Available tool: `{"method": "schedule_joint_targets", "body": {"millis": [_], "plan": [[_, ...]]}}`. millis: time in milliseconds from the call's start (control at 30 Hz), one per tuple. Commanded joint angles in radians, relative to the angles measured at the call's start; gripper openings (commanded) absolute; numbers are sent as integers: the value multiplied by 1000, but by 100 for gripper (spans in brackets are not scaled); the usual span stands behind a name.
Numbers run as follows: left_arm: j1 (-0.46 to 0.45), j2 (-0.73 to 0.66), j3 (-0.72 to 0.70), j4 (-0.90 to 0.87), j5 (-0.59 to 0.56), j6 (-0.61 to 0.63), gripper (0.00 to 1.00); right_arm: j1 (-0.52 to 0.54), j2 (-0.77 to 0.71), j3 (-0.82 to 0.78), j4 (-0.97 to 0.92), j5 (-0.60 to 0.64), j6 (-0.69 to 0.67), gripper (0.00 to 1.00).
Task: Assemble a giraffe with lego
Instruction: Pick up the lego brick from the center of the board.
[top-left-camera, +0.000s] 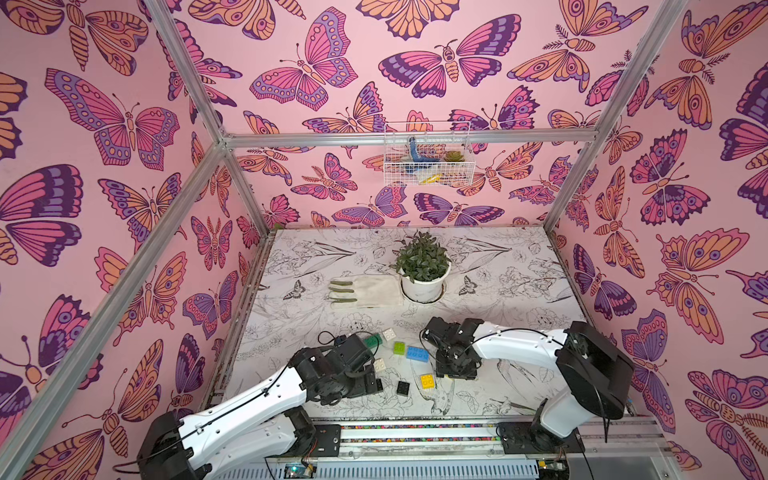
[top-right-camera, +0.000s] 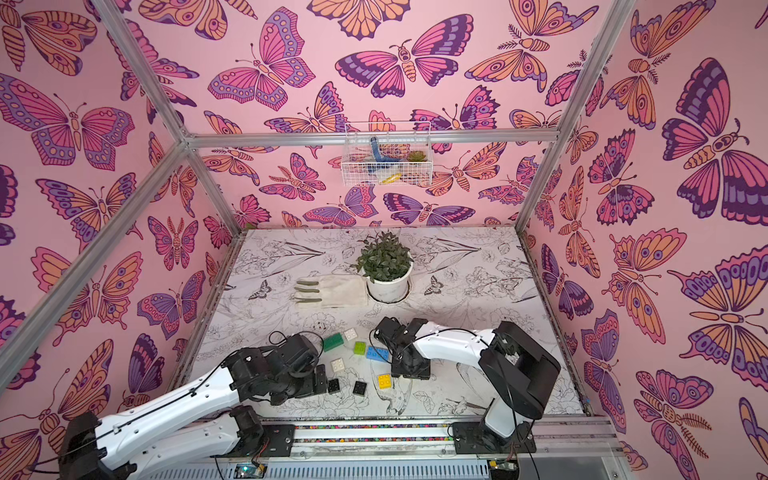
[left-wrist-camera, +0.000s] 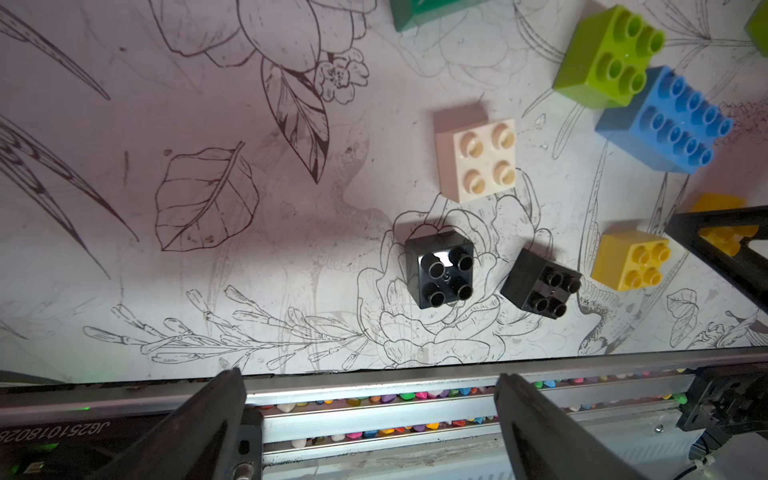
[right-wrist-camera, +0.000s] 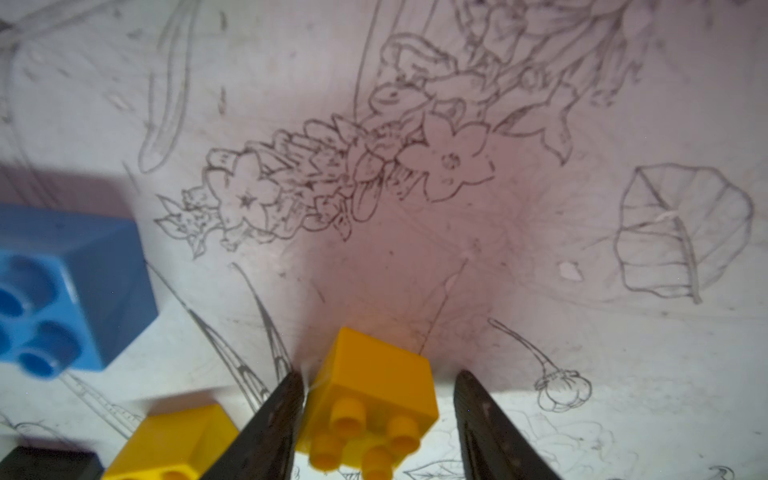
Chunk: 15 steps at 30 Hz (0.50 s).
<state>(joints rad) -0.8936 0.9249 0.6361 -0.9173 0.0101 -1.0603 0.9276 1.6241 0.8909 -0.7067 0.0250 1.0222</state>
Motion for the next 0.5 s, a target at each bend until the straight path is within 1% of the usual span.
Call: {"method": "schedule_joint_targets", "body": {"millis": [0,133,267,367,467], "plan": [[-7,0,-2,-29,-27,-10,100,2,-4,-7,17,15,10,64],[-14,2,-7,-28,-33,-12,100,1,-7,0,55,4,14,65],[-26,11,-4,-28,-42,-10,100,-6,4,-4,73,-8,28,64],[-34,20,-3,-29,-49,-13,100,-7,-2,0,49,8,28,59],[-43,27,-6,-27,-54,-23,100,-8,-9,8,13,31,21,49]]}}
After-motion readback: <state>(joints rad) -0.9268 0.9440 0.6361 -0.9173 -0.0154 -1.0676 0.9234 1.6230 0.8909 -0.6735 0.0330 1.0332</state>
